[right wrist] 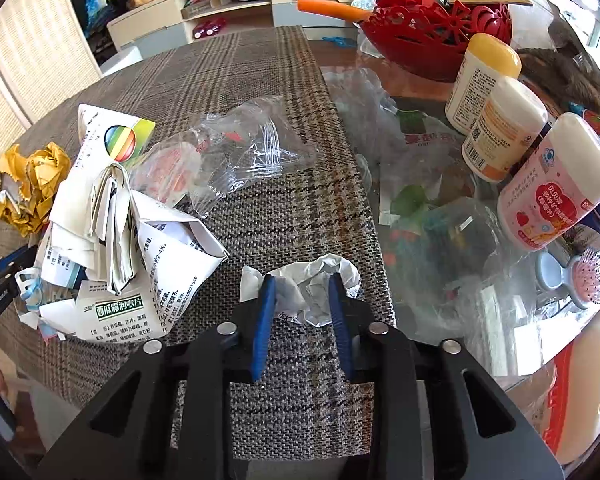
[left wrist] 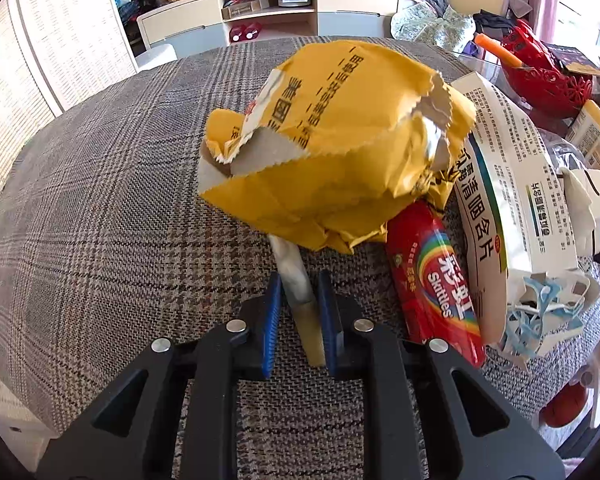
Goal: Collect trash
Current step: 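Grasp the white stick with the left tool while the right tool grasps crumpled white paper, then lower both held items into the black bin and open both tools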
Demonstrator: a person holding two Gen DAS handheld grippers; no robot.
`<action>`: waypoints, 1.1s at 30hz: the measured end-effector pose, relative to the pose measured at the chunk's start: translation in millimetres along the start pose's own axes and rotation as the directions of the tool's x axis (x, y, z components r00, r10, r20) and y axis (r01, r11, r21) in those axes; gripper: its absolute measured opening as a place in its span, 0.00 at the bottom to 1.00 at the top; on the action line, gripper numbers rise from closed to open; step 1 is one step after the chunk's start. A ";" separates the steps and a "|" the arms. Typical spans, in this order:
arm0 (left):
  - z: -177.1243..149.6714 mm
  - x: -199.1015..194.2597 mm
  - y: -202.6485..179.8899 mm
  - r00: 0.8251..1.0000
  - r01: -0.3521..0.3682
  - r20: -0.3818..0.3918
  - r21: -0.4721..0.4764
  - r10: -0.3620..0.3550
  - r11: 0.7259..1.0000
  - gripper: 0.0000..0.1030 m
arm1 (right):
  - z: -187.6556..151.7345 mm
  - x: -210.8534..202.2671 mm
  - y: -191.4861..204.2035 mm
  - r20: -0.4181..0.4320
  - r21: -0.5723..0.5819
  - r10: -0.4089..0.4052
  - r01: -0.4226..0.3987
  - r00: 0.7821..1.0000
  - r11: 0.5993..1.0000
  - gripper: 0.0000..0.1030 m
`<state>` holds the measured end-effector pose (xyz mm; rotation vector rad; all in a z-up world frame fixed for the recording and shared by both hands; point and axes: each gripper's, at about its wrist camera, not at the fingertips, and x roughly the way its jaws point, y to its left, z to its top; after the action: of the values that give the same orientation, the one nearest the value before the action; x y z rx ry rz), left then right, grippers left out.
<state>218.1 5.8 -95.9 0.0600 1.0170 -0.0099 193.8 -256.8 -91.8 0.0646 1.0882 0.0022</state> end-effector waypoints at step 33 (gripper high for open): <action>-177.2 -90.3 -34.9 0.988 0.152 -0.031 -0.026 -0.153 0.988 0.11 | -144.6 -68.5 47.4 -0.016 -0.064 0.245 -0.246 0.969 0.967 0.07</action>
<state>18.8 -21.1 -113.7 -0.0395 1.0526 -0.1365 35.4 -204.3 -95.5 0.1404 1.0812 0.2610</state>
